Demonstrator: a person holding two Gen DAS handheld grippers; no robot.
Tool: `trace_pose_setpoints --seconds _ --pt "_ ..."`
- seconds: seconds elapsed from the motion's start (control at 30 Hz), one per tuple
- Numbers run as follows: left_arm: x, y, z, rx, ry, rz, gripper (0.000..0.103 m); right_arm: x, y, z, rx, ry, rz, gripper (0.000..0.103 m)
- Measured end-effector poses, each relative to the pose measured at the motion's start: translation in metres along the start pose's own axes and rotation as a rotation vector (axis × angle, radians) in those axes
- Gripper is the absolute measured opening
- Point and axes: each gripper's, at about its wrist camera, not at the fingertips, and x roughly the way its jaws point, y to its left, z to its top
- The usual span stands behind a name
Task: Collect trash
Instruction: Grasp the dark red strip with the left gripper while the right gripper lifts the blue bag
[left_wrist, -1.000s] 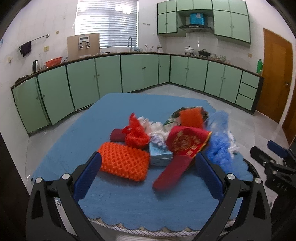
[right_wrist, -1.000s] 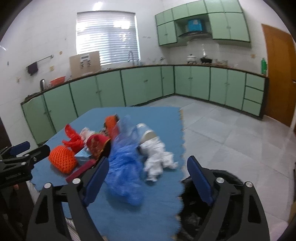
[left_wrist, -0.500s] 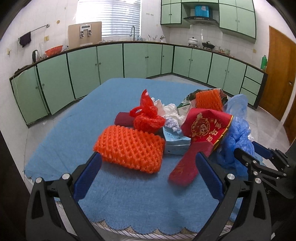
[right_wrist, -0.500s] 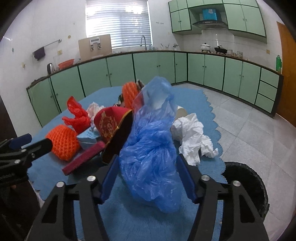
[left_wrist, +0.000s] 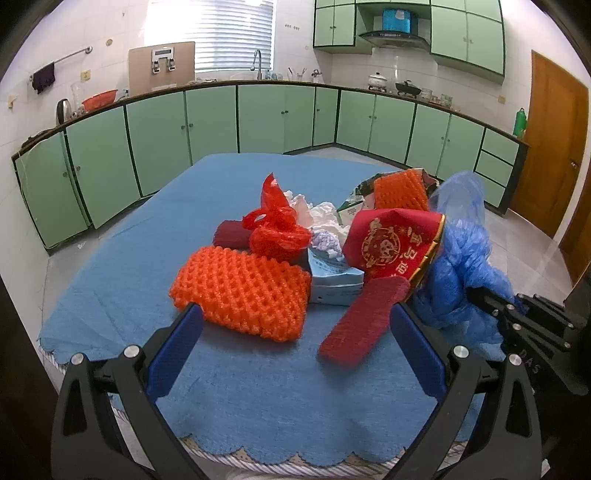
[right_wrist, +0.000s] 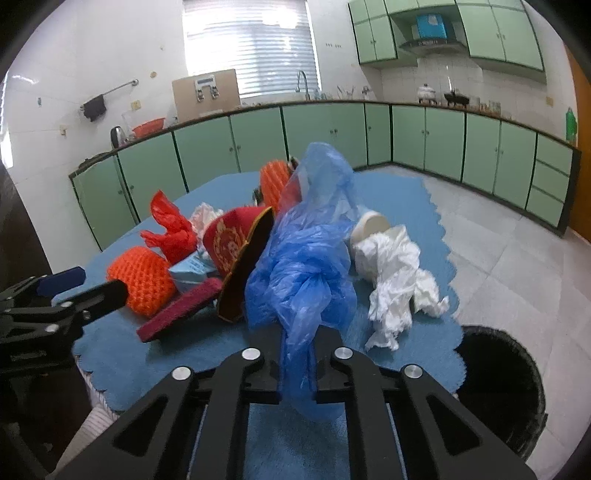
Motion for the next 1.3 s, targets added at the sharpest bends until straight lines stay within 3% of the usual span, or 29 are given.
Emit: trace_pose_setpoints --seconds 0.43,0.6,0.83,0.97,1.17,1.2,1.23,1.3 --pt "-0.002 -0.022 -0.003 0.038 0.006 -0.044 0.095 -0.037 -0.009 0.011 0.009 -0.092 -0.047 0.008" --pt "0.014 -0.029 -0.007 0.043 0.044 -0.053 0.079 -0.045 -0.022 0.010 0.038 -0.089 -0.069 0.008" --pt "0.038 -0.040 -0.017 0.042 0.116 -0.090 0.077 -0.049 -0.027 0.011 0.058 -0.088 -0.080 0.008" --pt "0.048 -0.047 -0.022 0.058 0.165 -0.095 0.059 -0.048 -0.027 0.010 0.068 -0.085 -0.083 0.009" --pt "0.046 -0.045 -0.022 0.040 0.160 -0.059 0.044 -0.045 -0.025 0.010 0.077 -0.082 -0.081 0.009" --pt "0.043 -0.044 -0.021 0.027 0.152 -0.067 0.034 -0.046 -0.027 0.009 0.077 -0.084 -0.081 0.009" --pt "0.040 -0.043 -0.020 0.024 0.145 -0.063 0.033 -0.047 -0.027 0.009 0.077 -0.087 -0.080 0.009" --pt "0.035 -0.042 -0.017 0.018 0.134 -0.072 0.022 -0.049 -0.027 0.010 0.078 -0.093 -0.078 0.009"
